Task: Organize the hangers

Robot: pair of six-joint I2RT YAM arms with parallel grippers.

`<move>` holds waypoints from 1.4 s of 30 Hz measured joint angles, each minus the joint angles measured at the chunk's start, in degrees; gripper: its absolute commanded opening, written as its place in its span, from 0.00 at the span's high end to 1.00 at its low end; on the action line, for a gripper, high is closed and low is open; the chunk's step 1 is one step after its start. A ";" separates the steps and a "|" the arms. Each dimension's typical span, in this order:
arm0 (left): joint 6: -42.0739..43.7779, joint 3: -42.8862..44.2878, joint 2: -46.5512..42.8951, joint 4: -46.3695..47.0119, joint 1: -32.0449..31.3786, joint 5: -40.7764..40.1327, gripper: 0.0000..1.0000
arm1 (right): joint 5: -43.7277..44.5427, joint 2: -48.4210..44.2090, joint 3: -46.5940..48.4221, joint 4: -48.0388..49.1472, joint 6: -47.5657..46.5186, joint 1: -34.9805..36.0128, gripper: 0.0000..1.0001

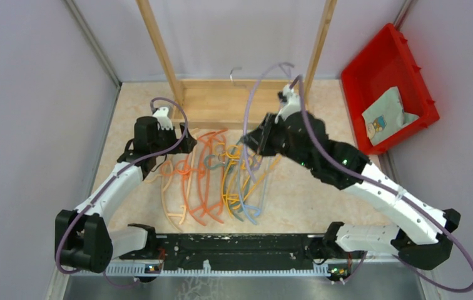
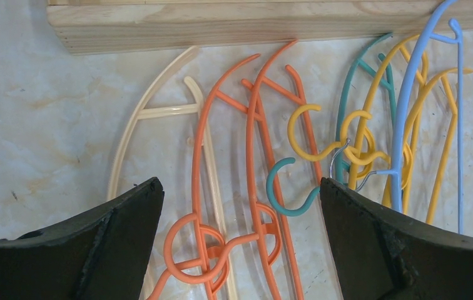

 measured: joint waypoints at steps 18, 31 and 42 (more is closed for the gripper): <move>-0.46 0.00 0.00 0.68 0.00 -0.66 0.00 | -36.44 23.08 31.34 20.44 -0.92 -36.04 1.00; 0.26 0.00 0.09 0.57 0.00 -2.78 0.00 | -45.70 27.04 23.52 38.64 11.87 -48.43 1.00; 1.49 0.00 0.66 0.50 0.02 -3.96 0.00 | -47.08 23.80 10.29 46.95 17.29 -53.62 1.00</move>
